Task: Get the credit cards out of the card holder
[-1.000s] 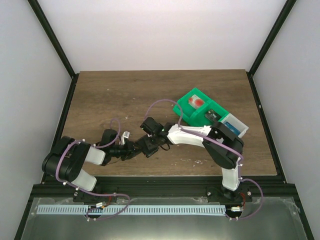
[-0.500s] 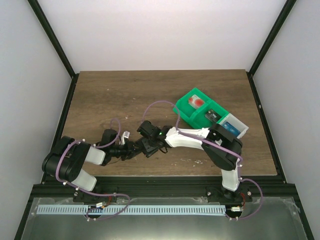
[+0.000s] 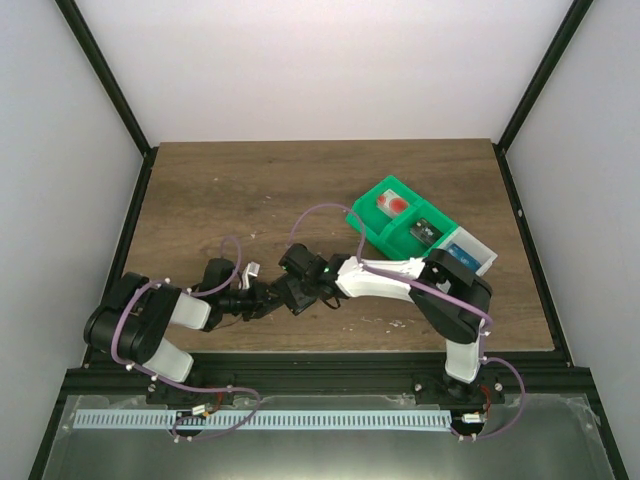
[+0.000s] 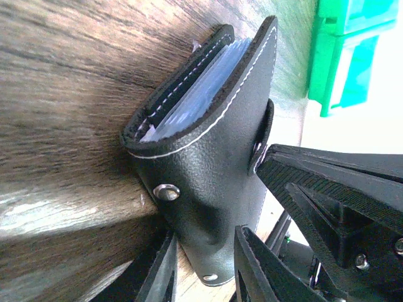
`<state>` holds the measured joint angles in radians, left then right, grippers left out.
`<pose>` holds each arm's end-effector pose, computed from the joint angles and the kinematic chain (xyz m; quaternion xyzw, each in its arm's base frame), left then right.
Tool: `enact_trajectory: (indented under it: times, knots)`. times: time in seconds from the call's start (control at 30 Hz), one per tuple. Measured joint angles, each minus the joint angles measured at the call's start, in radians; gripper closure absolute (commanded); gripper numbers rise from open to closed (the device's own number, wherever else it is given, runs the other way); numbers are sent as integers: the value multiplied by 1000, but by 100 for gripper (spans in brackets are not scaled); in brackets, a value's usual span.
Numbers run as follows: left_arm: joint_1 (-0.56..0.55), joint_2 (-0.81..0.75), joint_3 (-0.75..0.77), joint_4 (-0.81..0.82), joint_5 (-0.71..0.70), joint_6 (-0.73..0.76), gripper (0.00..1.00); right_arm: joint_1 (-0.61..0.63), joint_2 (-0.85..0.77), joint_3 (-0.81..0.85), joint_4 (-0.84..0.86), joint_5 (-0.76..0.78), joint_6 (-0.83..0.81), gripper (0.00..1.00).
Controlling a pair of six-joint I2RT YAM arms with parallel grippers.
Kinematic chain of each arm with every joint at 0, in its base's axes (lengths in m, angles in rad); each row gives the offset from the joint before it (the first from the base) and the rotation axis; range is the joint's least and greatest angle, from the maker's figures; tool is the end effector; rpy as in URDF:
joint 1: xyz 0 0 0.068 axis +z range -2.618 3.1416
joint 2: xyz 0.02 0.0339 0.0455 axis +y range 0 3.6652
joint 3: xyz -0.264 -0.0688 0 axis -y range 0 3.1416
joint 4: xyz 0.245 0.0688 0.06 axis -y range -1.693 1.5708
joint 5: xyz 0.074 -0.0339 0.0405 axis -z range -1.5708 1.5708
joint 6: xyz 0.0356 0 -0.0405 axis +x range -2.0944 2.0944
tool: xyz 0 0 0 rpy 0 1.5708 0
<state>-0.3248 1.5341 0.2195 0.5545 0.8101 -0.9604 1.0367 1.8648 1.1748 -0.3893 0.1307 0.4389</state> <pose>0.1831 -0.0889 0.0876 -0.1163 0.8509 -0.5071 0.0731 0.1950 0.3206 0.1601 -0.2698 0.9296 0.1164 0.2222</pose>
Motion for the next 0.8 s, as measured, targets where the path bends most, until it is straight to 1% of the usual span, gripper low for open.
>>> enact_trajectory:
  times: [0.23, 0.47, 0.8]
  knots:
    - [3, -53, -7, -48, -13, -14, 71, 0, -10, 0, -6, -26, -9, 85]
    - [19, -109, 1, -105, -44, -25, 70, 0, -9, 39, -35, -15, -31, 79]
    - [21, -80, 12, -119, -49, -24, 69, 0, 31, 87, -51, 31, -88, 76]
